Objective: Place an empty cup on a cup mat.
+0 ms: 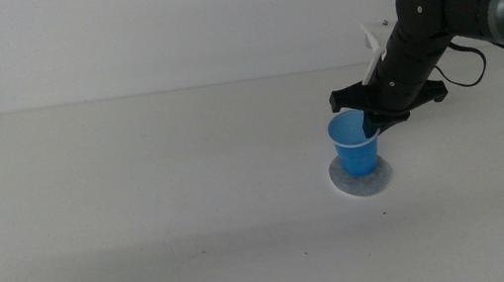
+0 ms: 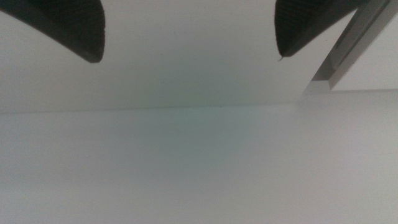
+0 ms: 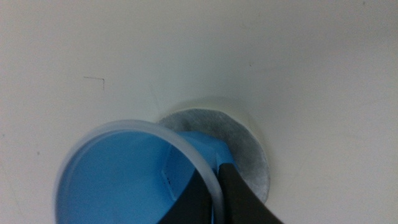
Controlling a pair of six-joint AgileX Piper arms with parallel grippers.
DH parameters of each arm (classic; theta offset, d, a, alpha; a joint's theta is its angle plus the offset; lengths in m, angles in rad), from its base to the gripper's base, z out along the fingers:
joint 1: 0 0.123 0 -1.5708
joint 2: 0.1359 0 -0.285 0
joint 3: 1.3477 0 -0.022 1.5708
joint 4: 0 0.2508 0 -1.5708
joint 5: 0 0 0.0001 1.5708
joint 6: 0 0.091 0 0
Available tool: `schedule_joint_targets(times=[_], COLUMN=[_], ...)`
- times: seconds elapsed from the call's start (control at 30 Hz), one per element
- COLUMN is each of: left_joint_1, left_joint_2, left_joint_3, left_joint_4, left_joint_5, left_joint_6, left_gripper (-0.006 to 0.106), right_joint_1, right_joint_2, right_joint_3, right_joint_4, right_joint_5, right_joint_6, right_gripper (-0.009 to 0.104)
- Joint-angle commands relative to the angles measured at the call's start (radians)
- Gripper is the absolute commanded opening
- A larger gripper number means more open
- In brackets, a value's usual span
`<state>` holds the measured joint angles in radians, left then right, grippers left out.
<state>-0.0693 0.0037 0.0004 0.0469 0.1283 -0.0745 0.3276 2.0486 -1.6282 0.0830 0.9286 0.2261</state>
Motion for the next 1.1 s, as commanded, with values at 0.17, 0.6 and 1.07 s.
schedule_joint_targets(times=[0.17,0.6,1.07], left_joint_1=[-0.001,-0.001,-0.001], left_joint_2=[-0.004,-0.004,-0.004], left_joint_3=[0.000,0.000,0.000], left_joint_4=[-0.002,-0.002,-0.002], left_joint_5=[-0.013,-0.013,-0.013], left_joint_6=[-0.003,-0.003,-0.003], left_gripper=[0.094,0.094,0.094], right_joint_1=[0.001,0.001,-0.008], right_joint_2=[-0.004,0.028,-0.171], right_joint_3=[-0.008,-0.008,-0.010], right_joint_4=[-0.013,-0.034,-0.038], right_joint_5=[0.025,0.063,0.095], right_joint_6=[0.009,0.009,-0.067], right_gripper=[-0.001,0.019,0.071])
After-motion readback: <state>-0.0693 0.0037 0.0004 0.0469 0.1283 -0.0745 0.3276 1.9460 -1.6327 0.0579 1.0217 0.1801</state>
